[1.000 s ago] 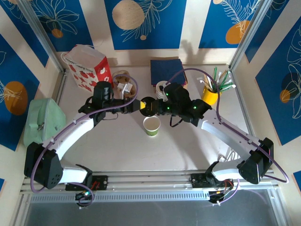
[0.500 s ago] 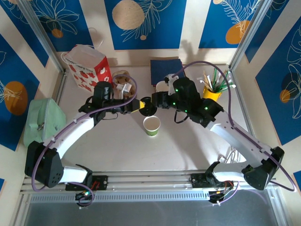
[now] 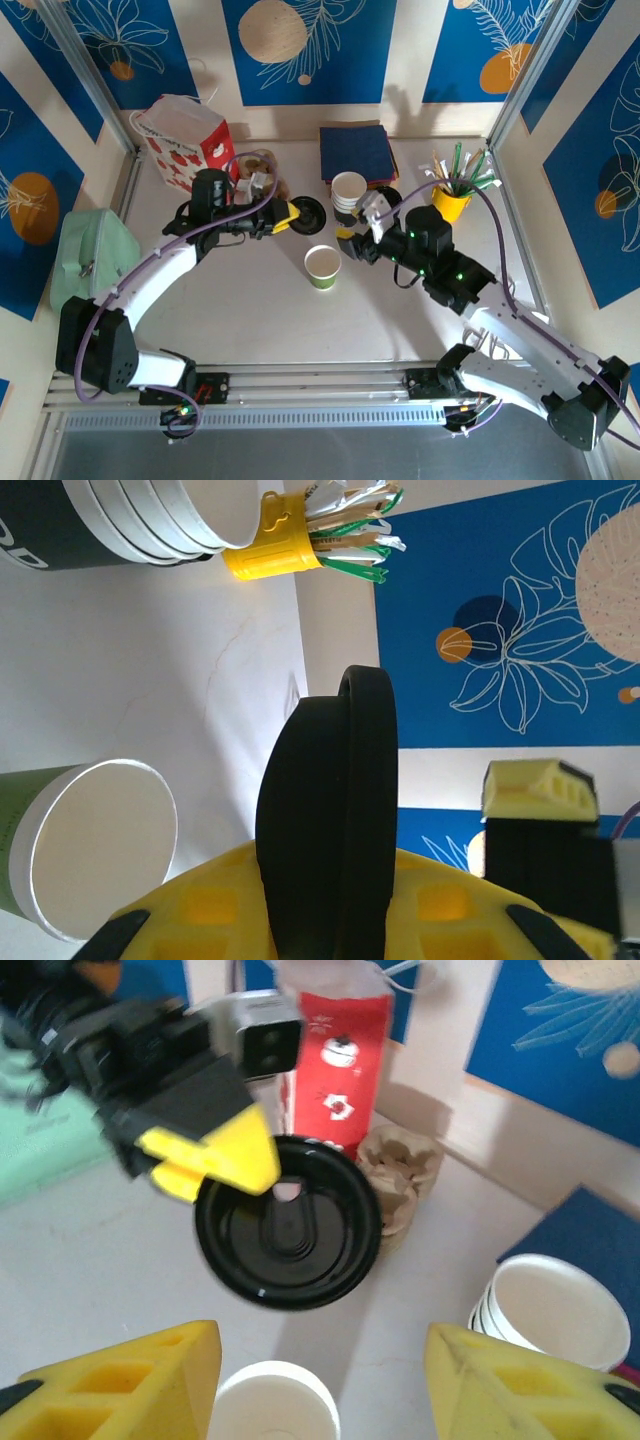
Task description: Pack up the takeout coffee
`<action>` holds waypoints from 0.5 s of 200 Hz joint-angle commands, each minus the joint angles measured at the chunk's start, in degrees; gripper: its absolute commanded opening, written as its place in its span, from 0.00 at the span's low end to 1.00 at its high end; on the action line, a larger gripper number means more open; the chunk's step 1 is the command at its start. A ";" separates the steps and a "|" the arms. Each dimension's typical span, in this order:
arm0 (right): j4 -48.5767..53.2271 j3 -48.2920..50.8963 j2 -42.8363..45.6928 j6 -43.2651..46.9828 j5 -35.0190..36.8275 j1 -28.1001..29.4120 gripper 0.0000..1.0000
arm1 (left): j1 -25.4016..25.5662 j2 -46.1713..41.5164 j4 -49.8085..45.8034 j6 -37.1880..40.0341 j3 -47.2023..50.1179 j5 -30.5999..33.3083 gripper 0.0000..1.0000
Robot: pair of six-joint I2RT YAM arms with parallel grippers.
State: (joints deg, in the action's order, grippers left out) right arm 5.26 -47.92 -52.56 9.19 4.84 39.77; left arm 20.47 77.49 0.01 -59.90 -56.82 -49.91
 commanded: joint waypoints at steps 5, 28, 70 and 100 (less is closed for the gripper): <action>-7.70 5.16 2.58 19.29 -9.27 0.22 0.57 | -0.69 -2.44 1.77 -5.87 0.88 -0.19 0.13; -10.43 7.65 2.13 25.83 -8.00 0.87 0.57 | -0.65 -3.10 6.03 -11.79 2.91 -0.55 0.12; -17.85 10.36 -1.12 35.25 -2.91 2.02 0.57 | -0.69 -4.20 6.46 -15.59 4.32 -0.38 0.12; -21.19 9.13 -4.81 36.73 -2.74 1.98 0.57 | -0.60 -5.45 5.62 -17.51 4.70 -0.16 0.11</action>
State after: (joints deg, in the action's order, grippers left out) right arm -9.78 -38.30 -55.35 41.15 1.04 41.47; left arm 20.36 74.48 5.10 -74.81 -52.56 -49.89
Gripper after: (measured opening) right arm 0.570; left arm 0.215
